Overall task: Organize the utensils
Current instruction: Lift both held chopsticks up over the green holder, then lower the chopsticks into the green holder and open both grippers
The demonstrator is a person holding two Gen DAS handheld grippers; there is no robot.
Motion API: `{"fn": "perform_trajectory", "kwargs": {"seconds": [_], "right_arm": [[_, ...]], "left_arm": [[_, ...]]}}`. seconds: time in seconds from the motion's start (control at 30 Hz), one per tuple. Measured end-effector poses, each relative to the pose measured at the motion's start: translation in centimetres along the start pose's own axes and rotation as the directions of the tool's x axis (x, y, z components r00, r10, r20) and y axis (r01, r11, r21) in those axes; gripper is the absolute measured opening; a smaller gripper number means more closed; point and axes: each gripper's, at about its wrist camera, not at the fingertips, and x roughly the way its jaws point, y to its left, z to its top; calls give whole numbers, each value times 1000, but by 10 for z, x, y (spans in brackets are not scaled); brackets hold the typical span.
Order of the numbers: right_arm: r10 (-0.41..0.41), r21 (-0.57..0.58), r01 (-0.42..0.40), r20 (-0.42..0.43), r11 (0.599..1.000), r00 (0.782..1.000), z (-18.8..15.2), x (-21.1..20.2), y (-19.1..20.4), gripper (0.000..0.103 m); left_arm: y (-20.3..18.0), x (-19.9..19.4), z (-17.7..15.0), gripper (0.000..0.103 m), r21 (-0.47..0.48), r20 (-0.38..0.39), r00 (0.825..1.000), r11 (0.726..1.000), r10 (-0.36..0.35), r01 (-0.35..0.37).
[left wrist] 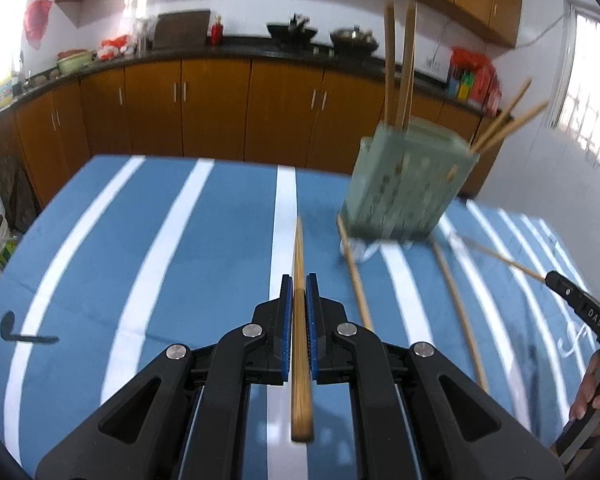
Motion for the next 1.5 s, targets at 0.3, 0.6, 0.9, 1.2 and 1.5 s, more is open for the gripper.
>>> {"fn": "perform_trajectory", "kwargs": {"seconds": [0.3,0.6,0.9,1.2,1.5], "right_arm": [[18,-4,-17,127,1000,992,28,-27,5,8],[138,-17,-139,270,990,953,74,-72,20,8],[210,-46,-212,441,976,873,126,-101,48,8],[179,-73,-166,539,983,823,166,-69,70,8],[167,-53,-159,395,986,903,159,5,70,9]], "left_arm": [[-3,-27,39,7,0,119,992,999,-39,39],[-18,-54,74,7,40,203,975,996,-91,85],[-61,-80,118,7,99,358,919,986,-164,137],[-86,-55,160,7,72,496,861,993,-114,90],[-86,4,146,7,74,386,917,994,-101,79]]}}
